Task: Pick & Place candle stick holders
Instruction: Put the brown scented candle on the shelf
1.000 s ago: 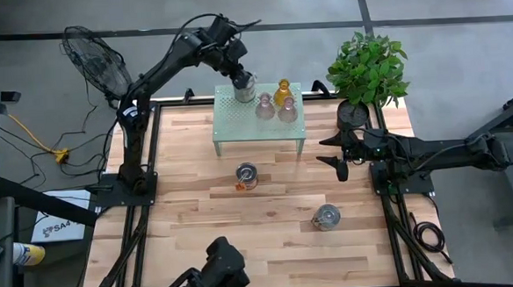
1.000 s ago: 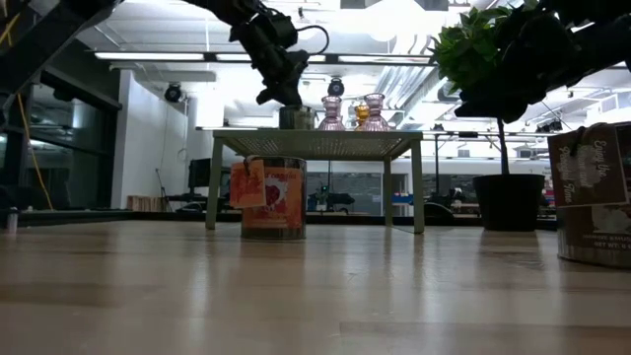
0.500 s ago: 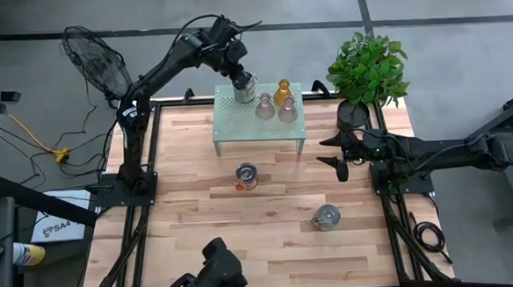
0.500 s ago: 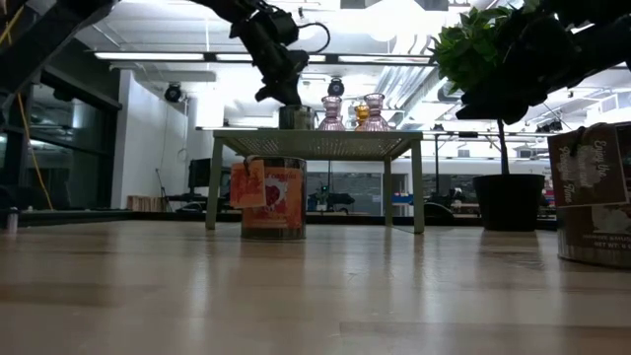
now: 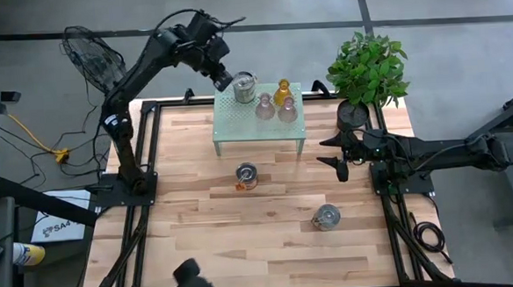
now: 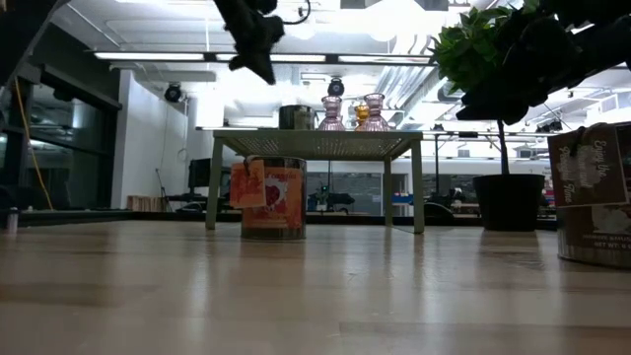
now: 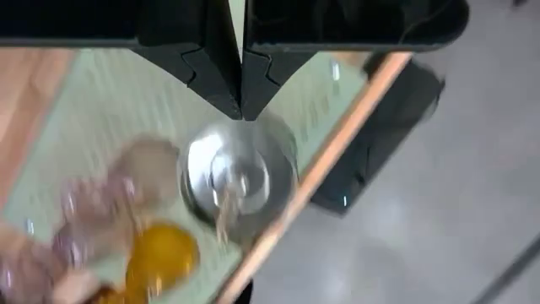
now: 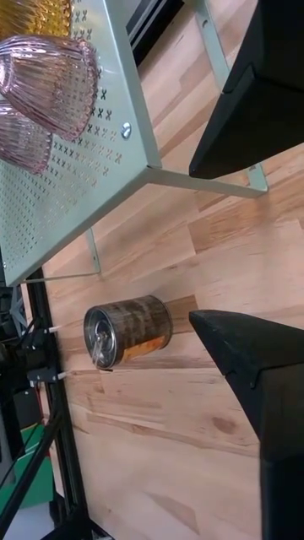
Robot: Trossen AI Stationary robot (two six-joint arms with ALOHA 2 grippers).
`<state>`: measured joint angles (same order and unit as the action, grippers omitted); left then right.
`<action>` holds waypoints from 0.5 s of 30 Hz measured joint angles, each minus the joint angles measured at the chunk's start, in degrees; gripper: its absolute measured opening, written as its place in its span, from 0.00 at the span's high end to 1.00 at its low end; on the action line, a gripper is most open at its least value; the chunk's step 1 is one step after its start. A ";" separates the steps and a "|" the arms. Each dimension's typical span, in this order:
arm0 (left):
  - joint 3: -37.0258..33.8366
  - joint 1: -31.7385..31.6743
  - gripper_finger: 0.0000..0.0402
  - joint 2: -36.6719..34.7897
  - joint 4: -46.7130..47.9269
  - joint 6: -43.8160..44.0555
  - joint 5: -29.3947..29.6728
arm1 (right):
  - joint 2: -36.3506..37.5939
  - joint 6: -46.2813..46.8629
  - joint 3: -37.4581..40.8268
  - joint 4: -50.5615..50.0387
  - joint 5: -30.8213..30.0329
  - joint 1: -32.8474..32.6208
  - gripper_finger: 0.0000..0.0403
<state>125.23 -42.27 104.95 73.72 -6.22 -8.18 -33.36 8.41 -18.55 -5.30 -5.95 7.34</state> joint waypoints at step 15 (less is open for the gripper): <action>-1.30 14.71 1.00 -8.53 16.25 8.20 15.08 | 0.00 -0.96 -0.02 -0.17 -0.09 0.02 0.35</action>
<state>123.92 -27.56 96.42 89.97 1.98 6.90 -33.36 7.44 -18.57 -5.47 -6.04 7.35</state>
